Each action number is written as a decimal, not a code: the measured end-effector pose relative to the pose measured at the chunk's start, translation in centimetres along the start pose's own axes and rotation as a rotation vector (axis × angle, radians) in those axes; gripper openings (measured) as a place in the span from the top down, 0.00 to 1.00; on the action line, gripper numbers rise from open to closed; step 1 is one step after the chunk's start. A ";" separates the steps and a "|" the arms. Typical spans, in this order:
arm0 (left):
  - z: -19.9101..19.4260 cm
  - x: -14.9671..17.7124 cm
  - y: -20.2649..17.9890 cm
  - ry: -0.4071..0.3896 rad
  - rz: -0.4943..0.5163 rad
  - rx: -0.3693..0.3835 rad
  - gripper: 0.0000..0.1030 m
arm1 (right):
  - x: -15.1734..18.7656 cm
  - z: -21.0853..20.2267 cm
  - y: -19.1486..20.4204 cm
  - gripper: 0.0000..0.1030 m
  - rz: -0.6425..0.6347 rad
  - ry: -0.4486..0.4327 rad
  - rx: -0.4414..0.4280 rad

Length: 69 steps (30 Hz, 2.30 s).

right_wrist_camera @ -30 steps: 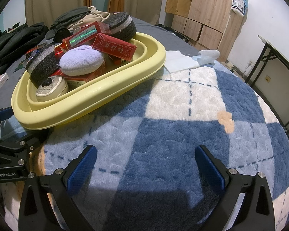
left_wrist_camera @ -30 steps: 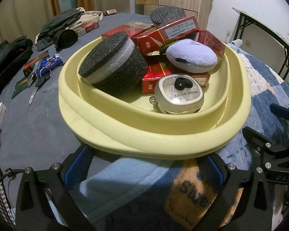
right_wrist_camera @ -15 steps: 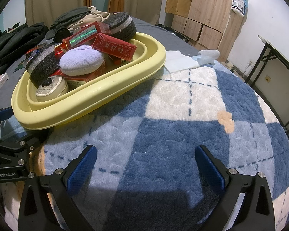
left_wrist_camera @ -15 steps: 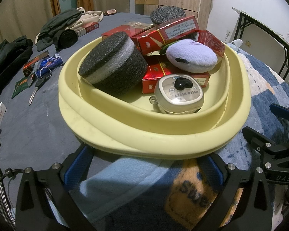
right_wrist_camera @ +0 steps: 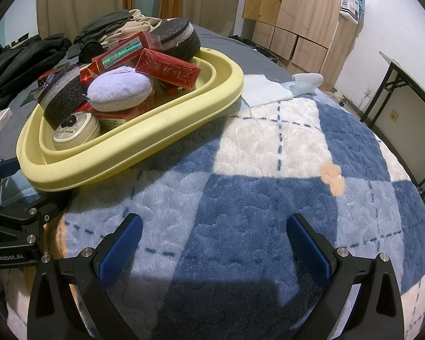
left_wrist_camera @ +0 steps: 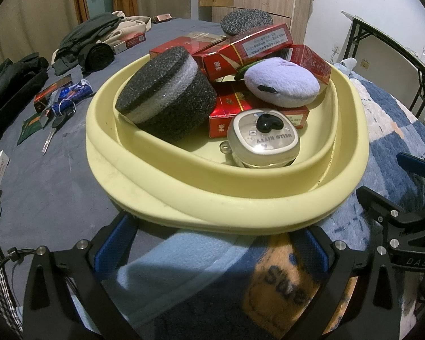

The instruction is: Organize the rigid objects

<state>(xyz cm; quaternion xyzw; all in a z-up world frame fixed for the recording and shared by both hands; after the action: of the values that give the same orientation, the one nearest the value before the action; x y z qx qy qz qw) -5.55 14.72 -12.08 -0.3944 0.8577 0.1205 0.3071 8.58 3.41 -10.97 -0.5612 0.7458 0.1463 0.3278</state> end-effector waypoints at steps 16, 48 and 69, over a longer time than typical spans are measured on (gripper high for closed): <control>0.0 0.0 0.0 0.000 0.000 0.000 0.00 | 0.0 0.1 -0.1 0.00 0.000 0.000 0.000; 0.0 0.0 0.0 0.000 0.000 0.000 0.00 | 0.0 -0.9 2.0 0.01 -0.137 -0.061 0.152; 0.0 0.0 0.0 0.000 0.000 0.000 0.00 | 0.2 0.0 0.5 0.00 -0.041 -0.013 0.013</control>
<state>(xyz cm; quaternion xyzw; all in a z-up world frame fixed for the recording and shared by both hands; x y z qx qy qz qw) -5.55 14.72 -12.07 -0.3943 0.8577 0.1207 0.3071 8.10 3.41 -11.13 -0.5734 0.7329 0.1382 0.3392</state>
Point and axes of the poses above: each gripper's, at about its wrist camera, not at the fingertips, and z roughly the way its jaws point, y to its left, x to its underside, the point moved 8 cm from there along z, roughly the way its jaws point, and after that the axes turned 2 degrees about x, right-handed, at the moved point
